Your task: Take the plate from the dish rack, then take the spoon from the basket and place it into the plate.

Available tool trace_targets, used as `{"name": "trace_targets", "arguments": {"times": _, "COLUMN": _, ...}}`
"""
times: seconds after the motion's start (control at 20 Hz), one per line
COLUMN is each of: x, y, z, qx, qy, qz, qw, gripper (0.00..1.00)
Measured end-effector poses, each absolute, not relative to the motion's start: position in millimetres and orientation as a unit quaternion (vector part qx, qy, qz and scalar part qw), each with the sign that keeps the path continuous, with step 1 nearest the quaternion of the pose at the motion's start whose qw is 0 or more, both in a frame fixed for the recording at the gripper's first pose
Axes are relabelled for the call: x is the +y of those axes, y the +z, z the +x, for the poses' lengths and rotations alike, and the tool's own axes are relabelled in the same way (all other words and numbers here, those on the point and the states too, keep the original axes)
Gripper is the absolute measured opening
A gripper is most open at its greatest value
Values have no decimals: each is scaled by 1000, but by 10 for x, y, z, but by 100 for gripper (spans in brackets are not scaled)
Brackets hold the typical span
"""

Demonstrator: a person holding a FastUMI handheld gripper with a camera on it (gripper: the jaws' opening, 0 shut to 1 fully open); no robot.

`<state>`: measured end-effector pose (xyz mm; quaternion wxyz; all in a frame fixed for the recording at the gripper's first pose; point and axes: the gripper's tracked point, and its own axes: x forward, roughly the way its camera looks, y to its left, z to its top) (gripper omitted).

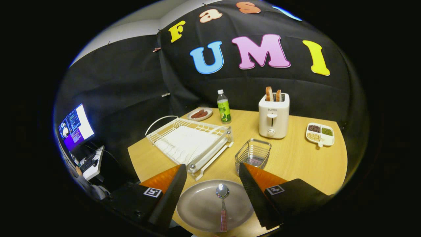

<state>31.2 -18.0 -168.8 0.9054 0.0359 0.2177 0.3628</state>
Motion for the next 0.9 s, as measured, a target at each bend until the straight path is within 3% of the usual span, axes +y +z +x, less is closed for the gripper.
{"name": "trace_targets", "arguments": {"times": 0.45, "x": -753, "y": -59, "z": 810, "qx": 47, "qy": 203, "qz": 16, "qw": 978, "gripper": 98}}
{"name": "trace_targets", "arguments": {"times": 0.7, "x": -965, "y": 352, "z": 643, "qx": 12, "qy": 90, "qz": 32, "qw": 995, "gripper": 98}}
{"name": "trace_targets", "arguments": {"times": 0.9, "x": -880, "y": 375, "z": 493, "qx": 10, "qy": 39, "qz": 48, "qw": 998, "gripper": 98}}
